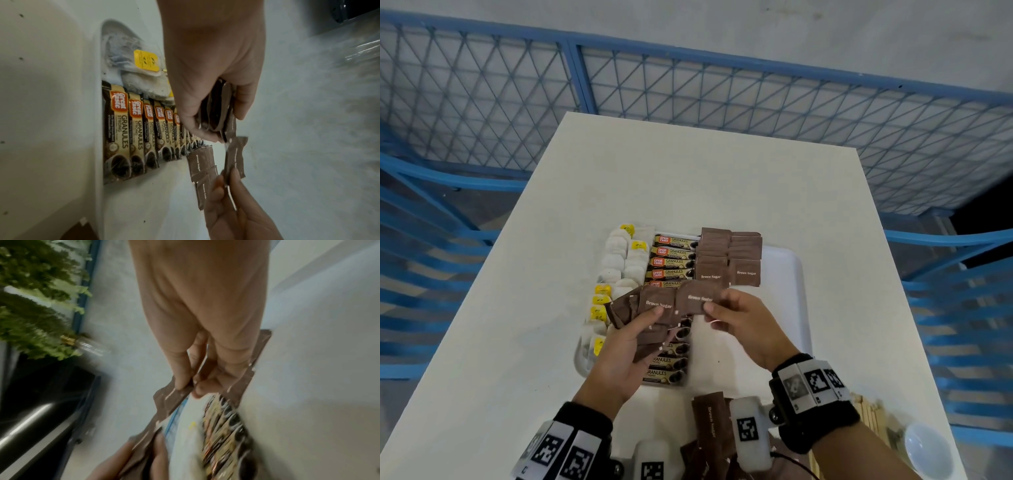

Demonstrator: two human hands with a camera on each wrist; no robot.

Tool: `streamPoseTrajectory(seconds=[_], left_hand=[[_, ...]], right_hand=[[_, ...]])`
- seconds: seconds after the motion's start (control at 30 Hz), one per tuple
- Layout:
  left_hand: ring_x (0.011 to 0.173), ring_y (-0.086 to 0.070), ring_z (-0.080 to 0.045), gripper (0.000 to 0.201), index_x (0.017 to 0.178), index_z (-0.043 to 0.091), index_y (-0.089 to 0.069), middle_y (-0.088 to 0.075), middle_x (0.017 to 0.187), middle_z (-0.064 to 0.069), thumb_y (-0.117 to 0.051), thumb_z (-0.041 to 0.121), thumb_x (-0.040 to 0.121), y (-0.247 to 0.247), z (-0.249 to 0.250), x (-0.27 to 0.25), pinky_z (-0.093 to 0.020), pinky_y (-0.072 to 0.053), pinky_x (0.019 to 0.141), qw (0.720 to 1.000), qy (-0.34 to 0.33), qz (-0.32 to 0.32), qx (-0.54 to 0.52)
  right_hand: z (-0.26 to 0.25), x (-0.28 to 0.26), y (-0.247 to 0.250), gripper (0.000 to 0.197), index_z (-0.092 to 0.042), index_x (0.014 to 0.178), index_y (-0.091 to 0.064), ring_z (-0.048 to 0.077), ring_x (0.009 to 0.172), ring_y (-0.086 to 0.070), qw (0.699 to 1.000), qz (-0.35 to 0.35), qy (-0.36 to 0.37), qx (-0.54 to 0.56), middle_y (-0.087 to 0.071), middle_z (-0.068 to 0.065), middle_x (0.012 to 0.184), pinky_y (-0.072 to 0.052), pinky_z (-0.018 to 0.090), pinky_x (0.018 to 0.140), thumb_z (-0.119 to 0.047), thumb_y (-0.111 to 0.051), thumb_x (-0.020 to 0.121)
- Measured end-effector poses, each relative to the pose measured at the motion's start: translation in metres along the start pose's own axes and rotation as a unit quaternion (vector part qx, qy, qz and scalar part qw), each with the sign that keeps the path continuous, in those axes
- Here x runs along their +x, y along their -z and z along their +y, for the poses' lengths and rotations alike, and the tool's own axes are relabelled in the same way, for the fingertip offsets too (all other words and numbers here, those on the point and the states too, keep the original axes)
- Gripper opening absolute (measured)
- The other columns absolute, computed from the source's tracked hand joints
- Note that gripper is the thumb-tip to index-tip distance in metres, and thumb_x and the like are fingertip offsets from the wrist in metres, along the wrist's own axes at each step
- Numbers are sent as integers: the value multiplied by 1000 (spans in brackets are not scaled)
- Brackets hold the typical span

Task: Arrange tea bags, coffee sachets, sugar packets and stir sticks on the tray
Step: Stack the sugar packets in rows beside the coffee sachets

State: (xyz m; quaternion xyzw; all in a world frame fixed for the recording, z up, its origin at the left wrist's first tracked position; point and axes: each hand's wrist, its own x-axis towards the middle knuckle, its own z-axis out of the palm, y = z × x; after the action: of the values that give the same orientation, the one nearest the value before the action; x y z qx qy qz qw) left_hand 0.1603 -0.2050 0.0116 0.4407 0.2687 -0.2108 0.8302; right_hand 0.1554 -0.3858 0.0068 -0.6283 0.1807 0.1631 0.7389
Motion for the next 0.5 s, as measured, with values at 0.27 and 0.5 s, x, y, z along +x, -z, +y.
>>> streamPoseTrajectory(seconds=[0.27, 0.5], left_hand=[[74, -70, -19, 28, 109, 11, -64, -74, 84, -7, -61, 2, 83, 4, 0, -1, -25, -58, 58, 1000, 4, 8, -8], [72, -71, -18, 35, 115, 8, -61, -74, 84, -7, -62, 3, 81, 4, -1, -1, -25, -57, 57, 1000, 7, 0, -11]], right_hand=[[8, 26, 62, 17, -11, 93, -59, 11, 66, -55, 965, 235, 12, -118, -65, 5, 80, -44, 23, 65, -5, -69, 81], [14, 46, 74, 19, -14, 89, -57, 12, 77, -59, 940, 273, 25, -205, -66, -2, 80, -41, 17, 62, -11, -72, 78]])
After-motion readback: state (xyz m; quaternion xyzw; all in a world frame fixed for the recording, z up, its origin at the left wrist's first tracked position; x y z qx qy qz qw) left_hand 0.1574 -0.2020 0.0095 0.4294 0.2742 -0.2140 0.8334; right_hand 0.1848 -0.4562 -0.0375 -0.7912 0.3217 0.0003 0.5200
